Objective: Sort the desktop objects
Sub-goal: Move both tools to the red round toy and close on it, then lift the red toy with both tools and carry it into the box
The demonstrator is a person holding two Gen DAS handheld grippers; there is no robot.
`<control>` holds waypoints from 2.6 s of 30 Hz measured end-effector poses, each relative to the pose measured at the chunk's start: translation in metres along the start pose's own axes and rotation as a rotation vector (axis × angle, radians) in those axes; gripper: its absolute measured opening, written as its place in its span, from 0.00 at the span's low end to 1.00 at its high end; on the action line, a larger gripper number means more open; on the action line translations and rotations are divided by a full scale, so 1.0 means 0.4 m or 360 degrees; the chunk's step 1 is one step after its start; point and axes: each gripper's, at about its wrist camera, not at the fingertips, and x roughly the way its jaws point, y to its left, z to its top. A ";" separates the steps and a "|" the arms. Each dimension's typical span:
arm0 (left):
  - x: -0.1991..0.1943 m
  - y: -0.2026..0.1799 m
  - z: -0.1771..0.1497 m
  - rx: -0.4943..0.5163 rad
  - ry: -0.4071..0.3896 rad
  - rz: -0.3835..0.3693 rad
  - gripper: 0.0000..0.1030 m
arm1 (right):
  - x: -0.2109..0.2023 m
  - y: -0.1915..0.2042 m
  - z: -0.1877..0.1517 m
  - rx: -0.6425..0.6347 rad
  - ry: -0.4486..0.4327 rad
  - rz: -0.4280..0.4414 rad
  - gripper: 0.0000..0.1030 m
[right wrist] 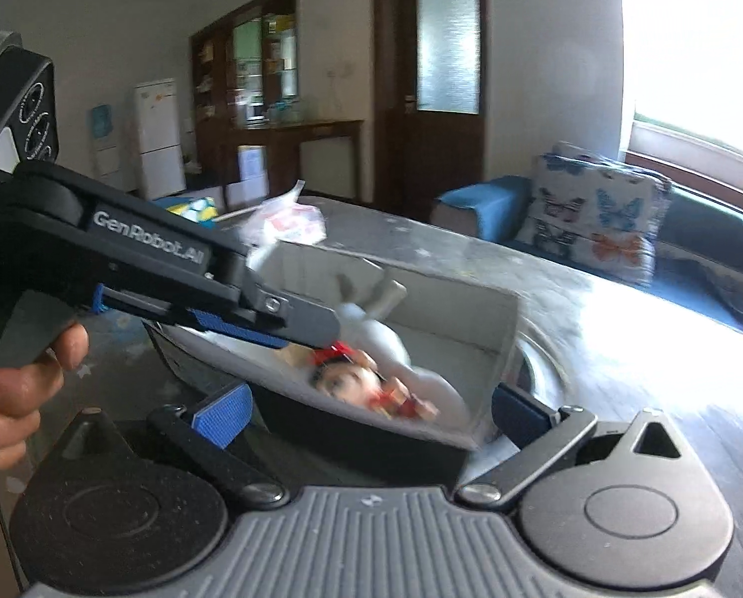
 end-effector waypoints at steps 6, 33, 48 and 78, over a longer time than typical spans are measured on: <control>0.040 -0.078 -0.059 0.0100 0.0085 -0.0074 0.38 | -0.092 -0.056 -0.094 0.0078 0.0026 -0.0173 1.00; 0.234 -0.190 -0.156 0.0108 0.0386 -0.0236 0.38 | -0.109 -0.141 -0.262 0.0381 0.0149 -0.0183 1.00; 0.269 -0.173 -0.150 -0.0021 0.0465 -0.0297 0.38 | -0.074 -0.162 -0.271 0.0439 0.0205 -0.0196 1.00; 0.221 -0.156 -0.158 -0.0071 0.0414 -0.0318 0.39 | -0.083 -0.146 -0.229 0.0399 0.0159 -0.0239 0.65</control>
